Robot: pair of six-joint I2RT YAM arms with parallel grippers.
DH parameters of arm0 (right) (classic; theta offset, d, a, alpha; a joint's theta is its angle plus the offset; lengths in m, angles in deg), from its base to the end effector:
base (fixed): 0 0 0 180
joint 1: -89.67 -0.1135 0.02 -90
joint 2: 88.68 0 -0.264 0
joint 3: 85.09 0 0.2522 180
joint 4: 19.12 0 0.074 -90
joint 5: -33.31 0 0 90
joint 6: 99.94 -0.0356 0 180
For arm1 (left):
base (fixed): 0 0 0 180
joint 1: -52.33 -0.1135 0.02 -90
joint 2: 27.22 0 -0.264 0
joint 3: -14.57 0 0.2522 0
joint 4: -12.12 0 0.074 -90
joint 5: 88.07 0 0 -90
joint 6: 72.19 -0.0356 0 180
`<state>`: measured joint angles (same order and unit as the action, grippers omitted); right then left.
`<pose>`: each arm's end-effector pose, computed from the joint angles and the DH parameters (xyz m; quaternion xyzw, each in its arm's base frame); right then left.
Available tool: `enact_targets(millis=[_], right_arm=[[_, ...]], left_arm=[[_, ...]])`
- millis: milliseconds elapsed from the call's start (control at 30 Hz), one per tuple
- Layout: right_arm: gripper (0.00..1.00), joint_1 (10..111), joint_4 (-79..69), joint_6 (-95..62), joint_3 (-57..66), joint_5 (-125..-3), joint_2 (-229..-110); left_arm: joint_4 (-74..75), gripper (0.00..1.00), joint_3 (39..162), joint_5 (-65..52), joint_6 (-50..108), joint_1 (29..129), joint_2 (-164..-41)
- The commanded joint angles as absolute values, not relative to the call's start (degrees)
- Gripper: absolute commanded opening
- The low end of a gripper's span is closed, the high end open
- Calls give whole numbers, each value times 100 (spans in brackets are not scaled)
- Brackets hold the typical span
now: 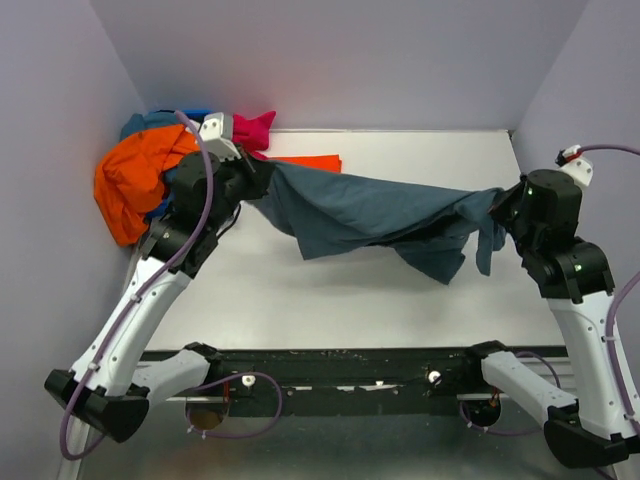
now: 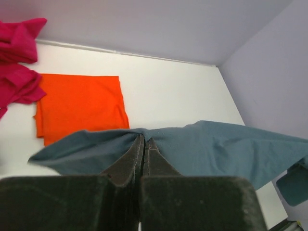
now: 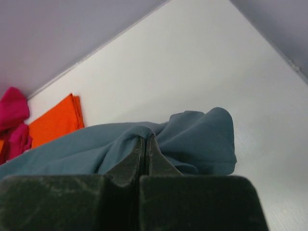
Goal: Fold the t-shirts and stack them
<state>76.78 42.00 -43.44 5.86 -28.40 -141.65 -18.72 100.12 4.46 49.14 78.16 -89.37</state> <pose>0.1565 0.0185 0.4381 0.2772 0.7721 0.0229 0.5714 0.2138 -0.1017 0.4329 -0.0506 0.7497 -0.3010 0.5871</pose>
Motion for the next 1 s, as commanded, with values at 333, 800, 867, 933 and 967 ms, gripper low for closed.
enact_targets(millis=[333, 800, 867, 933, 967], right_arm=[[1, 7701, 4088, -3200, -847, -7492, -13517], [76, 6963, 3235, -3587, -2238, -7375, -14237], [77, 6963, 3235, -3587, -2124, -7366, -14422], [76, 6963, 3200, -3736, -2176, -7305, -14475], [76, 6963, 3182, -3797, -2289, -7295, -14458]], left_arm=[[-3443, 0, 8917, 1564, 4980, 7765, -7661], [-2511, 0, 8957, 1539, 5490, 6817, -9267], [-2328, 0, 9134, 1328, 5674, 6536, -9611], [-2082, 0, 9213, 1152, 5858, 6254, -9866], [-2002, 0, 9231, 1125, 5937, 6140, -9989]])
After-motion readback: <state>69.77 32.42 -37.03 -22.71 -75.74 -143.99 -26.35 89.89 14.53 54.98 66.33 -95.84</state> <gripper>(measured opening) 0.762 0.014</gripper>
